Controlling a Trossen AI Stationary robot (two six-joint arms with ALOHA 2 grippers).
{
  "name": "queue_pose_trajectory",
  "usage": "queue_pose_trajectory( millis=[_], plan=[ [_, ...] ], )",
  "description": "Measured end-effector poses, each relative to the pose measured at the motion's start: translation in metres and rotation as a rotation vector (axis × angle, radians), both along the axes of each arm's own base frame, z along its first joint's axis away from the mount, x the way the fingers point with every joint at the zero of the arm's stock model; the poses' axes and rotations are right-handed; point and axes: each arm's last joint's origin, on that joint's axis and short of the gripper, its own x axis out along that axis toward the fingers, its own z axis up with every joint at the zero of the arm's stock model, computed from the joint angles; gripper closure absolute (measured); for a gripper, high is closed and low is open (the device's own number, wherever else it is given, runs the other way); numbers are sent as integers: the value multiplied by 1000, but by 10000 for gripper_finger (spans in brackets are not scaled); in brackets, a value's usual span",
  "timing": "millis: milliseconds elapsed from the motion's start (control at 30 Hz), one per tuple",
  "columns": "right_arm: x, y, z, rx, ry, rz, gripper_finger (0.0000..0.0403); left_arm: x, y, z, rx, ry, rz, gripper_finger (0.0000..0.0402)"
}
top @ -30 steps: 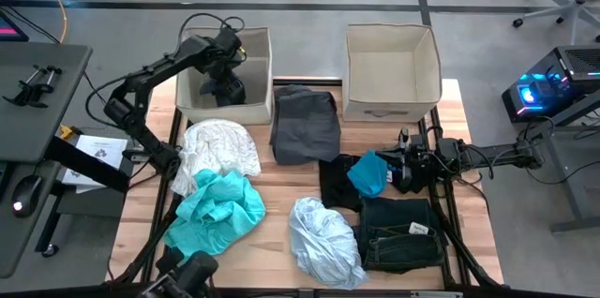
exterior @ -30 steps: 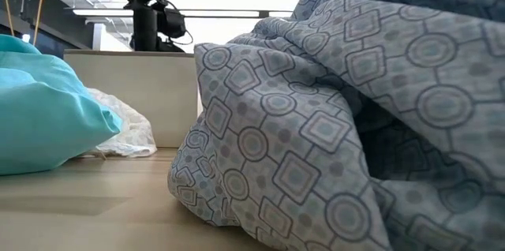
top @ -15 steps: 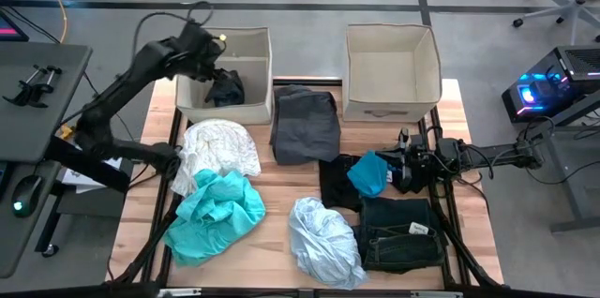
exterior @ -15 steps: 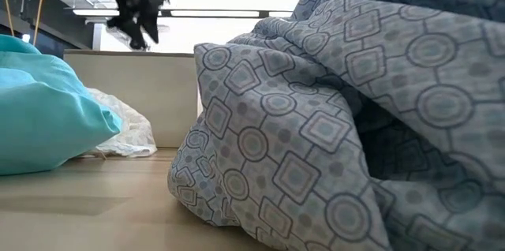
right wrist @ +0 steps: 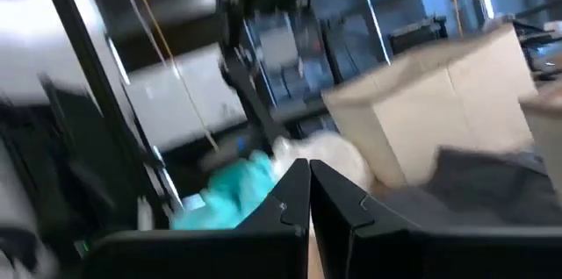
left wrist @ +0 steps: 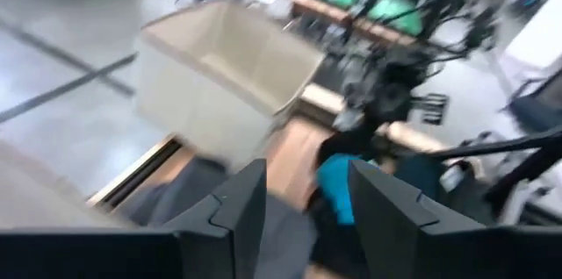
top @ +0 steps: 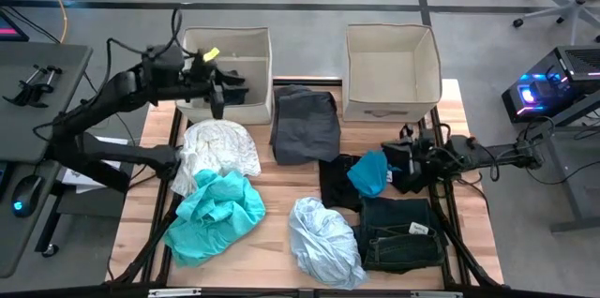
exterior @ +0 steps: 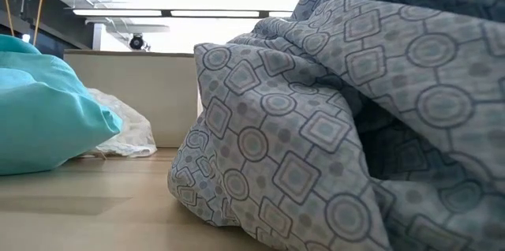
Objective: Sort clothes
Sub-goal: Put the left black underwear into the left laundry organizer
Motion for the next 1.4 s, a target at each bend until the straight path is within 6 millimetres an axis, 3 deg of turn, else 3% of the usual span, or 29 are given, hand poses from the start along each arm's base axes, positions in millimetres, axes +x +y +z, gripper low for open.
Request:
queue_pose_trajectory(
  millis=[233,367,500,667,933,1100,1300,1400],
  plan=[
    [-8,-2,21,173,-260,27,403,36,-32,-2,69,-352,-152,292],
    [-13,-3,29,200,-362,-7,403,50,-43,-21,35,-538,-198,301],
    [-17,-4,51,214,-378,3,403,63,-48,-47,36,-525,-161,307],
    [-12,-3,91,159,-113,-22,403,81,-47,-70,-44,-458,-121,310],
    [21,3,138,91,268,30,402,89,-50,-75,-47,-454,-138,310],
    [55,7,143,40,543,15,379,87,-50,-73,-31,-452,-158,310],
    [95,14,146,-41,834,115,309,72,-53,-66,-30,-433,-203,310],
    [116,18,135,-63,975,191,272,61,-56,-66,-20,-378,-211,310]
  ],
)
